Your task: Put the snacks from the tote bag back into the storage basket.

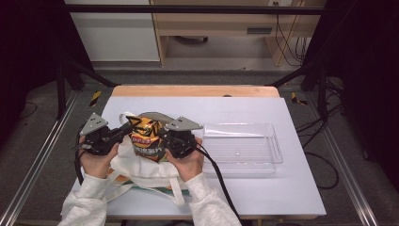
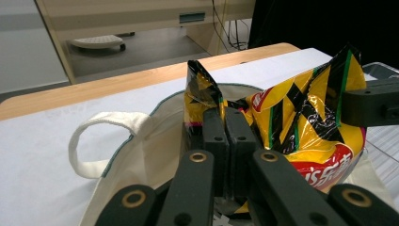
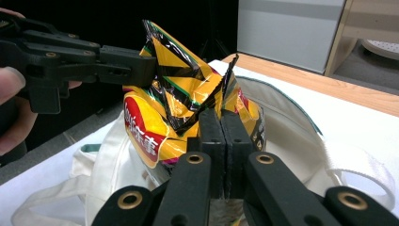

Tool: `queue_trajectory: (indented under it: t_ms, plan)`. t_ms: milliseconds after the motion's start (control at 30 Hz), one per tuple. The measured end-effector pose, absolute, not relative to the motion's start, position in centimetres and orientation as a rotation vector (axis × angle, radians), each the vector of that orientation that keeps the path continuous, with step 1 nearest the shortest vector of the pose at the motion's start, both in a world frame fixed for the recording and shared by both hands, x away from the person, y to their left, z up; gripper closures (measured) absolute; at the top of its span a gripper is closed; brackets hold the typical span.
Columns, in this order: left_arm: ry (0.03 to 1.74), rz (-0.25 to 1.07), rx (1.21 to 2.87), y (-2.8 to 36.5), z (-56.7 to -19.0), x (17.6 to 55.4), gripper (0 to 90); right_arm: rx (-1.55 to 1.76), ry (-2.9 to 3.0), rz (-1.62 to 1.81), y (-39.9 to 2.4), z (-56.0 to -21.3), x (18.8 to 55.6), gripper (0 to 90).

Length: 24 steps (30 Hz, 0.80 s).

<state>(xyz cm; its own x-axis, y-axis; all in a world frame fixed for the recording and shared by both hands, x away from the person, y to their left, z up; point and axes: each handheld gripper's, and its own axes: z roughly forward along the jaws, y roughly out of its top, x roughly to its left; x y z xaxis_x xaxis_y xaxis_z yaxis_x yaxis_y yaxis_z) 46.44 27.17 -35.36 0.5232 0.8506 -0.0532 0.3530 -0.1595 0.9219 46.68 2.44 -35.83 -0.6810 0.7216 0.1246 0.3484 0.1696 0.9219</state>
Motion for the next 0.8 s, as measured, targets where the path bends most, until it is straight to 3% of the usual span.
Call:
queue_trajectory:
  t_ms: [800]
  plan:
    - [0.952, 0.652, 1.586, 27.4, -30.7, 43.4, 90.0, 0.896, 2.032, 1.620, 1.8, -30.2, 45.5, 90.0]
